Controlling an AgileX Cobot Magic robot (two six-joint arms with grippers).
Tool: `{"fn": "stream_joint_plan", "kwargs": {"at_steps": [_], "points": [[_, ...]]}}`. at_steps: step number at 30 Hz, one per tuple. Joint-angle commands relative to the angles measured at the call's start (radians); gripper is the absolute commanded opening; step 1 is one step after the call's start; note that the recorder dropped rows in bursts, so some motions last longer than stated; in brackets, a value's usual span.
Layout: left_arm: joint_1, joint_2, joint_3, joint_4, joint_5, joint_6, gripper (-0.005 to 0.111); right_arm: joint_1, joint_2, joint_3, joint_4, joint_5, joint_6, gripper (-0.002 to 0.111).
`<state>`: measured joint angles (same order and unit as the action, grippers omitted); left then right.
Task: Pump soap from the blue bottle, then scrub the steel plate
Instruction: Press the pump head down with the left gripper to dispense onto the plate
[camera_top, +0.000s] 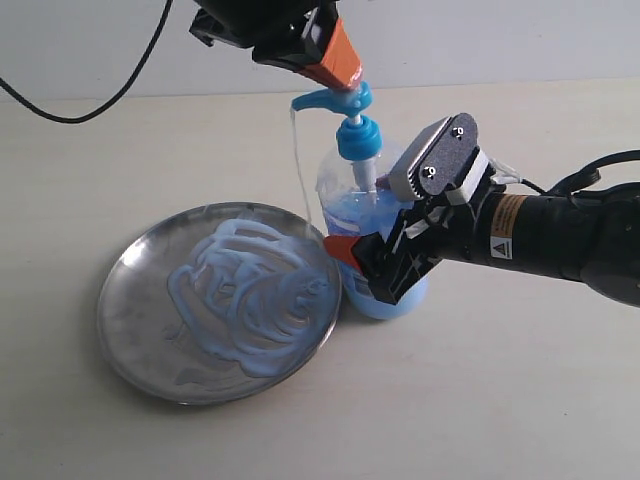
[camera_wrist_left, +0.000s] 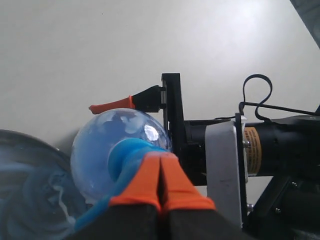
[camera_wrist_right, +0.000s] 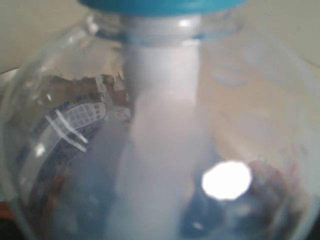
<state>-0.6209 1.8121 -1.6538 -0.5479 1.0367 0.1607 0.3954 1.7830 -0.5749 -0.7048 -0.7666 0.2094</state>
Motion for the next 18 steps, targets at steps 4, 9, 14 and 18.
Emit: {"fn": "stream_joint_plan", "kwargs": {"at_steps": [4, 9, 14, 18], "points": [[-0.009, 0.084, 0.037, 0.118, 0.138, -0.034, 0.000, 0.001, -0.004, -0.014, -0.009, -0.044, -0.025, 0.000], [-0.009, 0.085, 0.037, 0.125, 0.138, -0.038, 0.000, 0.001, -0.004, -0.014, -0.009, -0.044, -0.025, 0.000], [-0.009, 0.092, 0.037, 0.129, 0.143, -0.049, 0.000, 0.001, -0.004, -0.014, -0.009, -0.044, -0.025, 0.000], [-0.009, 0.120, 0.037, 0.127, 0.163, -0.051, 0.000, 0.001, -0.004, -0.014, -0.009, -0.044, -0.025, 0.000]]}}
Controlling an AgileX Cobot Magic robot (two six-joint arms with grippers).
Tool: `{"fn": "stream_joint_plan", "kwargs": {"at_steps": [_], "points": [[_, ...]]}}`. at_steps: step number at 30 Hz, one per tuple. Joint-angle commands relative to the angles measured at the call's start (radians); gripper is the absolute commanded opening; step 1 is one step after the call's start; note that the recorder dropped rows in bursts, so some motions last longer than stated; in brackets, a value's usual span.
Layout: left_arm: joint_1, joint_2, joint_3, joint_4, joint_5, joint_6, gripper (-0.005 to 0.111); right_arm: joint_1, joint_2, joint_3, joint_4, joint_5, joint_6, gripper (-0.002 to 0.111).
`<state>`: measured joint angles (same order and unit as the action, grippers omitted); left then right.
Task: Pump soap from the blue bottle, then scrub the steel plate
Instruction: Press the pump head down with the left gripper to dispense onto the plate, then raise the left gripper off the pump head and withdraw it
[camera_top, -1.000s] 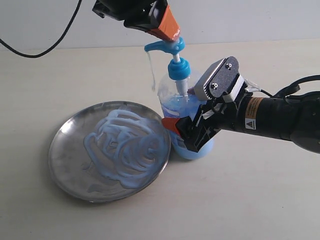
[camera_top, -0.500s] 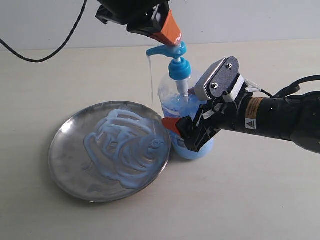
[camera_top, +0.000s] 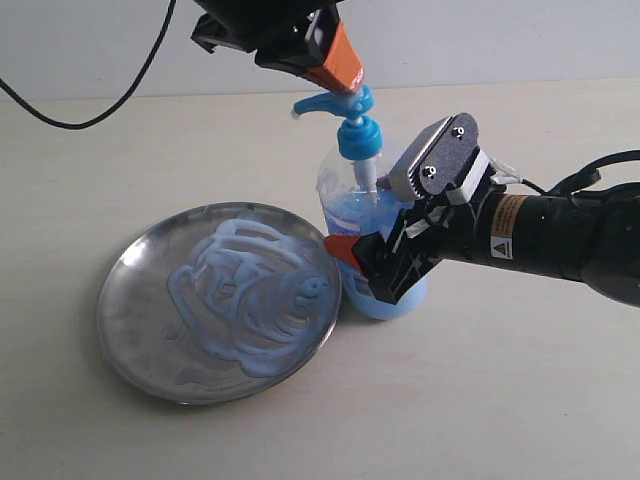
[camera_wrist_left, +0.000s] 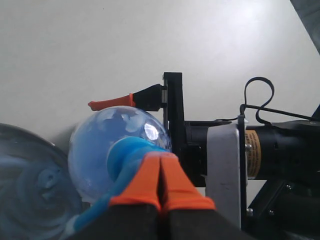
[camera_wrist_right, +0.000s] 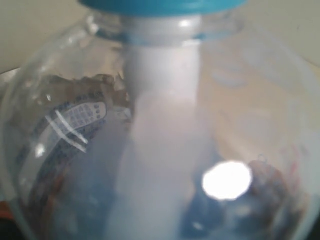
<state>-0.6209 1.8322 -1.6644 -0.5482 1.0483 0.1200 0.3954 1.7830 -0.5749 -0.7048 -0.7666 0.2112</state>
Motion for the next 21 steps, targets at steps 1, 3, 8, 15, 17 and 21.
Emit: {"fn": "stream_joint_plan", "kwargs": {"at_steps": [1, 3, 8, 15, 17, 21], "points": [[-0.009, 0.106, 0.047, 0.127, 0.154, -0.011, 0.000, 0.001, -0.004, -0.014, -0.009, -0.044, -0.027, 0.000], [-0.009, 0.108, 0.047, 0.127, 0.154, -0.011, 0.000, 0.001, -0.004, -0.014, -0.009, -0.044, -0.027, 0.000], [-0.009, 0.097, 0.047, 0.147, 0.152, -0.019, 0.000, 0.001, -0.004, -0.014, -0.009, -0.044, -0.027, 0.000], [-0.009, 0.040, 0.047, 0.171, 0.098, -0.018, 0.000, 0.001, -0.004, -0.014, -0.009, -0.044, -0.027, 0.000], [-0.009, 0.010, 0.047, 0.175, 0.069, -0.016, 0.000, 0.001, -0.004, -0.014, -0.009, -0.044, -0.027, 0.000], [-0.009, -0.052, 0.047, 0.175, 0.018, -0.001, 0.000, 0.001, -0.004, -0.014, -0.010, -0.050, -0.027, 0.000]]}}
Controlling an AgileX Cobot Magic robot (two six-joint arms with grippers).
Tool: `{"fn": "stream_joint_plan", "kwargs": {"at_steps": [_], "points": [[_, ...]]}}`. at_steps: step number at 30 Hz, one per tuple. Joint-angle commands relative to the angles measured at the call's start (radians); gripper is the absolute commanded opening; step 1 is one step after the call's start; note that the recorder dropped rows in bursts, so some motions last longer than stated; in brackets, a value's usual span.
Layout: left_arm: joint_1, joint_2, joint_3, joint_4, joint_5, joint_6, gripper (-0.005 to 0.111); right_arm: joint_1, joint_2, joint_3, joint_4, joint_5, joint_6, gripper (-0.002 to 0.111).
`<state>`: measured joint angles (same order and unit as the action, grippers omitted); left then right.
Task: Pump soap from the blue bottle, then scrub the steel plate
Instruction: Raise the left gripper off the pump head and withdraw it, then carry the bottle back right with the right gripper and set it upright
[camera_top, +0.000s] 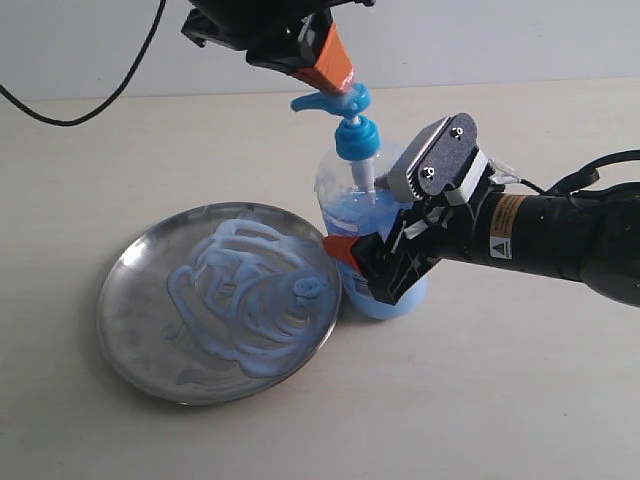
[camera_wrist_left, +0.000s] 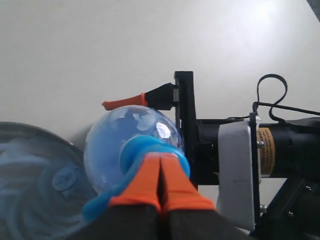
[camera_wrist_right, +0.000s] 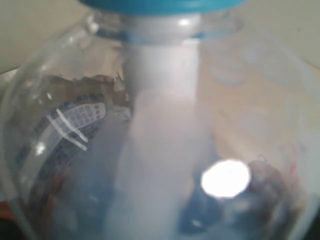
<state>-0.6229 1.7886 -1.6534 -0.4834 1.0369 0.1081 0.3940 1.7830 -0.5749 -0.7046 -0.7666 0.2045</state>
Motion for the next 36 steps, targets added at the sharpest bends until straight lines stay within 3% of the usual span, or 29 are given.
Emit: {"fn": "stream_joint_plan", "kwargs": {"at_steps": [1, 17, 36], "points": [[-0.005, -0.022, 0.036, 0.110, 0.017, 0.011, 0.000, 0.002, -0.004, -0.014, -0.010, -0.050, -0.020, 0.000], [-0.005, -0.205, 0.036, 0.151, -0.183, 0.044, 0.000, 0.002, -0.004, -0.014, -0.010, -0.050, 0.008, 0.000], [-0.005, -0.314, 0.036, 0.208, -0.211, 0.041, 0.000, 0.002, -0.004, -0.014, 0.026, -0.065, 0.112, 0.000]]}}
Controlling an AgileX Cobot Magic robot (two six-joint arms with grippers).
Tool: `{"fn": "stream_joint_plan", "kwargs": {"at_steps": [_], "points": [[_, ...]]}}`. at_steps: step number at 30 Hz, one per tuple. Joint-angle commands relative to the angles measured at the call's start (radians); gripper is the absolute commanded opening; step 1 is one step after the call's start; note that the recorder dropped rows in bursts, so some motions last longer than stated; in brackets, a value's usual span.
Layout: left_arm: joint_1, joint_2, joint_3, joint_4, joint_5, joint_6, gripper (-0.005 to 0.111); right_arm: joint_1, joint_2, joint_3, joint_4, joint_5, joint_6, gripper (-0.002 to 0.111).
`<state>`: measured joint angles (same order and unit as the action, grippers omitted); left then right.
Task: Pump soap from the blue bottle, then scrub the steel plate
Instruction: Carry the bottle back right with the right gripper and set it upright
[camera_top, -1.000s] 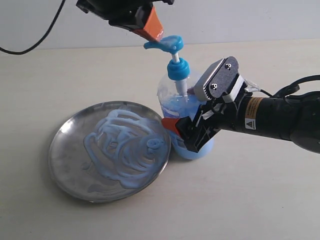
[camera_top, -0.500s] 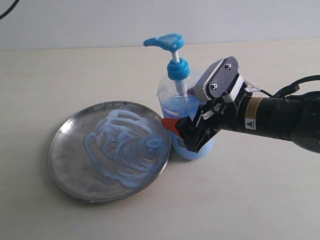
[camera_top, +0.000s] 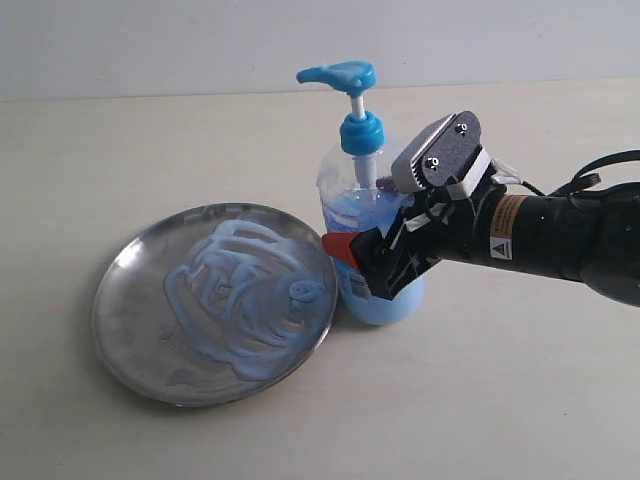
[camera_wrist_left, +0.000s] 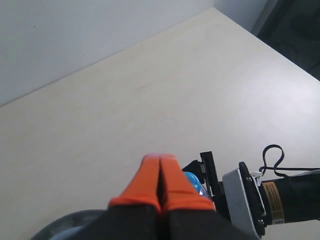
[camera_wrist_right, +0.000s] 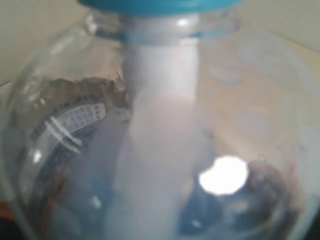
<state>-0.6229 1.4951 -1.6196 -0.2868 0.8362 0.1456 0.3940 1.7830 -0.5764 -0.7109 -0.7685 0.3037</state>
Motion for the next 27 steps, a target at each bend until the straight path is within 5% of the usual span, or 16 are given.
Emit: {"fn": "stream_joint_plan", "kwargs": {"at_steps": [1, 16, 27], "points": [[-0.005, -0.024, 0.003, 0.013, -0.011, 0.003, 0.000, 0.002, -0.004, -0.013, 0.049, -0.063, 0.011, 0.000], [-0.005, -0.100, 0.006, 0.101, 0.070, 0.001, 0.000, -0.056, -0.073, -0.013, 0.159, -0.050, -0.020, 0.000], [0.047, -0.151, 0.128, 0.090, 0.047, 0.001, 0.000, -0.106, -0.073, 0.021, 0.180, -0.137, -0.005, 0.000]]}}
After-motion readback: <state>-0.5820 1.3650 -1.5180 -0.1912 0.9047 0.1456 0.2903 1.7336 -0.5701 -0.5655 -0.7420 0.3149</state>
